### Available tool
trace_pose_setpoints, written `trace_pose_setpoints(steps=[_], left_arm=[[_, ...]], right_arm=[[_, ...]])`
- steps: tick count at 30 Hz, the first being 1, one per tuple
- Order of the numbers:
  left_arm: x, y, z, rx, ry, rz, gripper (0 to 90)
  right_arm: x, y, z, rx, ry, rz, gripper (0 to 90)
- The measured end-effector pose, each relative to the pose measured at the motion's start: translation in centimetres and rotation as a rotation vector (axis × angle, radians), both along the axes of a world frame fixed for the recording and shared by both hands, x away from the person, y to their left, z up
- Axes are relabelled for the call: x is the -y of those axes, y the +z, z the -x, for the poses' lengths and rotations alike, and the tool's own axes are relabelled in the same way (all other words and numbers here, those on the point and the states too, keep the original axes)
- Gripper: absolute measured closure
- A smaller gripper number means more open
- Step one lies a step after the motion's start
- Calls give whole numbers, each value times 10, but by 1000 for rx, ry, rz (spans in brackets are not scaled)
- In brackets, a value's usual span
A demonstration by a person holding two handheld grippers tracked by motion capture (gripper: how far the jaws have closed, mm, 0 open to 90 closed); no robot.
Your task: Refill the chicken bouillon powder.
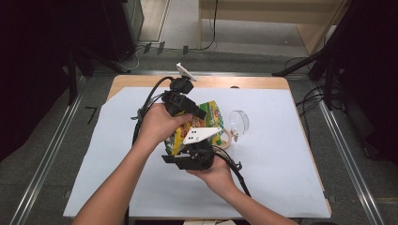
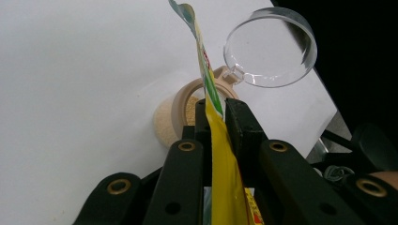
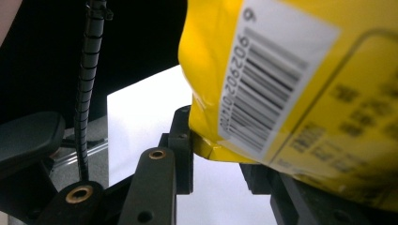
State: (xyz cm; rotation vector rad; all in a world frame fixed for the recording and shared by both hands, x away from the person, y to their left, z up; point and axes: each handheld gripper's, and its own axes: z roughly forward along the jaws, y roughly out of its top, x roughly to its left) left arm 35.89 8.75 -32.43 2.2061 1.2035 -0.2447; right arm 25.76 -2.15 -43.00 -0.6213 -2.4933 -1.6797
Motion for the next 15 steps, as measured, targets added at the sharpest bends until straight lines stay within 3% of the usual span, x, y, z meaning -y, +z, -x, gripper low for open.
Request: trace_pose_setpoints(steps=[7, 11, 15], left_arm=[[-9, -4, 4, 13, -9, 24, 852], [-12, -6, 8, 20, -3, 49, 859], [-15, -6, 11, 30, -26, 44, 865]], right_arm=[[-4, -6, 1, -11, 28, -1, 652], [-6, -8, 3, 6, 30, 18, 628], [-8, -13, 4, 3, 32, 29, 606]])
